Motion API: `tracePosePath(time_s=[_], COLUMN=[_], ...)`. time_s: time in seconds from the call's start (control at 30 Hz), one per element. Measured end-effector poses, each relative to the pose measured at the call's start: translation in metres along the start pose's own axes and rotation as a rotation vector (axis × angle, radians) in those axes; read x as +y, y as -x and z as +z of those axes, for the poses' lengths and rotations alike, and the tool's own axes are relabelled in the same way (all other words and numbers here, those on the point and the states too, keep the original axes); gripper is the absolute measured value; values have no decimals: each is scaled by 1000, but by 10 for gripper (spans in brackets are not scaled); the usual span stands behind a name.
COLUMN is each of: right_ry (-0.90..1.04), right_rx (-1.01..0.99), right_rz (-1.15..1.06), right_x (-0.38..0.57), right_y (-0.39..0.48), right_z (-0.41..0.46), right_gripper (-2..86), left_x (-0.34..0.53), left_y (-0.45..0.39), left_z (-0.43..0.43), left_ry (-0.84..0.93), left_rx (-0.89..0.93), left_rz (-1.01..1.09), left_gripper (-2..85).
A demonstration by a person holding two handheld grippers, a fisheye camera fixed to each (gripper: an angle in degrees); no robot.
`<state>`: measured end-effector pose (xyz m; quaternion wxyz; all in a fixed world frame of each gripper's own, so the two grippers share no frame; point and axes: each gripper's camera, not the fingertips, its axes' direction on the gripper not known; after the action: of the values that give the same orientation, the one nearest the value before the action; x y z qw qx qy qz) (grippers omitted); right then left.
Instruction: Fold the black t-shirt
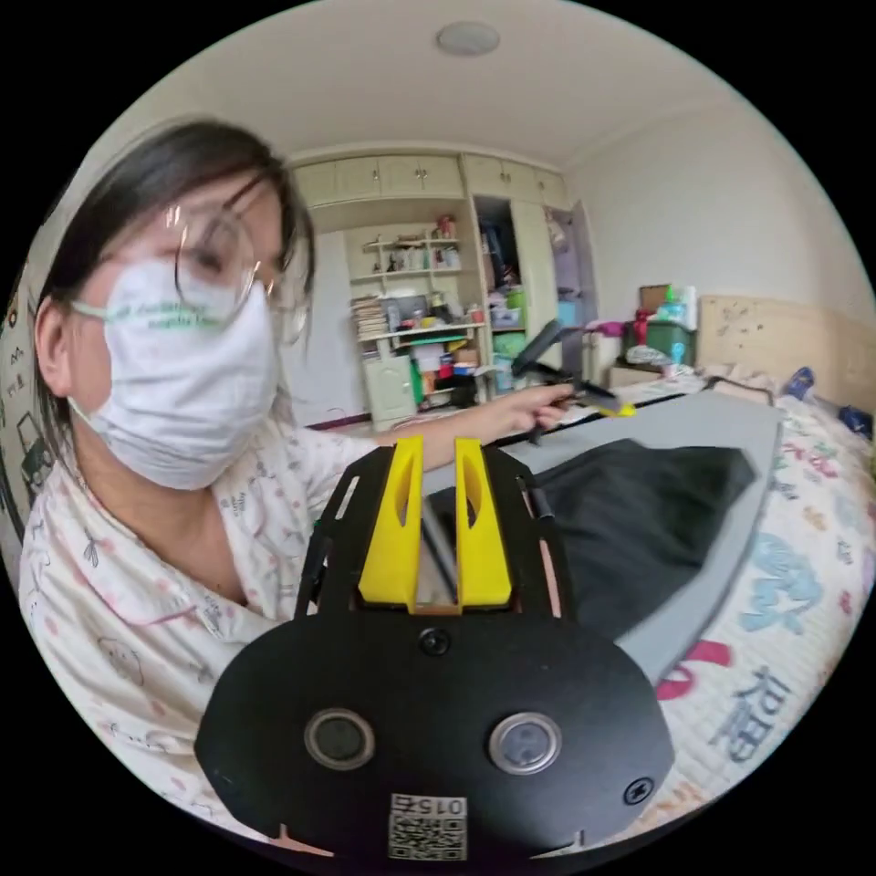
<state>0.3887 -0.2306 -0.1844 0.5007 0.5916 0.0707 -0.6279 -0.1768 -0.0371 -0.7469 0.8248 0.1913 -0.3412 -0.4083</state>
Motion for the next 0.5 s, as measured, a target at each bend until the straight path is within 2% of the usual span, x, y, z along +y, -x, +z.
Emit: tracePosePath(time_s=[0.07,0.1,0.17,0.2,0.27,0.33,0.4,0.5], right_ry=[-41,-73,-54,-35,-20,33,135,171], right_rx=[202,292,302,268,190,140,120,7], right_rz=[133,267,417,524,641,744,801,843], right_x=[-15,-21,-26,-28,-30,-34,-43,-51], right_y=[-60,-111,-192,-244,-310,-364,-413,-454], right_z=[-34,-51,-60,-58,-45,-22,12,38], right_gripper=[73,79,88,97,118,133,139,121], left_x=[2,5,16,24,44,74,114,144], left_y=[-22,-47,-93,-128,-179,-224,-263,-278], left_z=[-11,-17,-21,-17,-9,-1,13,31], left_ry=[-31,-53,-45,19,131,208,317,420], left_rx=[80,192,402,529,670,698,642,630], left_rz=[108,254,461,578,745,900,1038,1087], left_gripper=[39,39,44,53,70,79,89,92])
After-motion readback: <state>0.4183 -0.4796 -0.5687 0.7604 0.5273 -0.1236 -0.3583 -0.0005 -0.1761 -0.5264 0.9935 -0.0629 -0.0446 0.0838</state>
